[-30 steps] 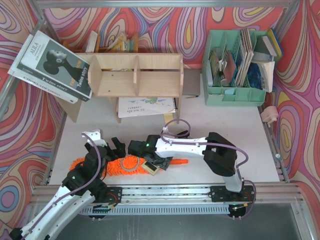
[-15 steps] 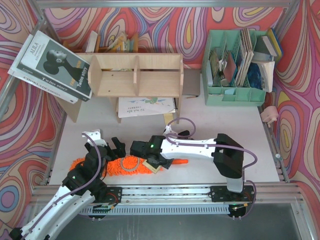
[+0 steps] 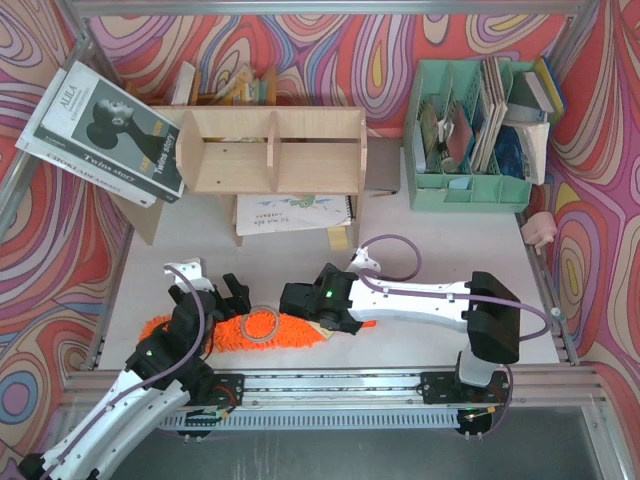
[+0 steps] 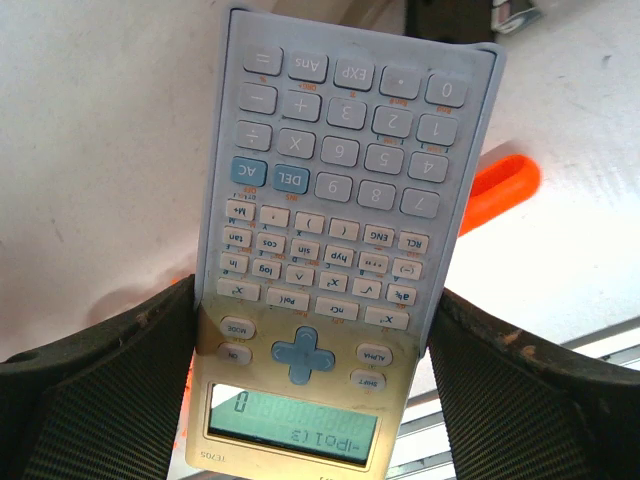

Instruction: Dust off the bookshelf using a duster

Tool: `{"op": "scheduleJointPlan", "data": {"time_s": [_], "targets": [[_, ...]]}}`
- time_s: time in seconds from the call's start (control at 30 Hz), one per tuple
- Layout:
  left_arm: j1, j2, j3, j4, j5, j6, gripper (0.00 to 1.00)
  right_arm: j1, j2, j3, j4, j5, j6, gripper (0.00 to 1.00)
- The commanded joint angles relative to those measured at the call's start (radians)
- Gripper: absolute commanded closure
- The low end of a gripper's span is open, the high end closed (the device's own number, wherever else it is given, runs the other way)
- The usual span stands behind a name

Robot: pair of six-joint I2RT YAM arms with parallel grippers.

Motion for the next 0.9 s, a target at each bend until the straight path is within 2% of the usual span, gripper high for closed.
{"op": "scheduleJointPlan", "data": {"time_s": [0.0,0.3,0.53,0.87], "targets": [[-0.002,0.016,-0.009,0.01,-0.027,-0.011,0.02,0.005,-0.057,-0.054,-0.123,0.073,0.133,0.31],[-0.002,0.063,0.0,0.021,-0.039,-0.015,0.02,0.005,-0.208,-0.265,-0.21,0.024,0.342,0.33],[-0.002,0.086,0.005,0.025,-0.048,-0.02,0.02,0.003,-0.332,-0.486,-0.094,-0.02,0.412,0.36],[-0.002,0.09,0.006,0.023,-0.054,-0.023,0.02,-0.012,-0.347,-0.589,-0.043,-0.042,0.459,0.35]]}}
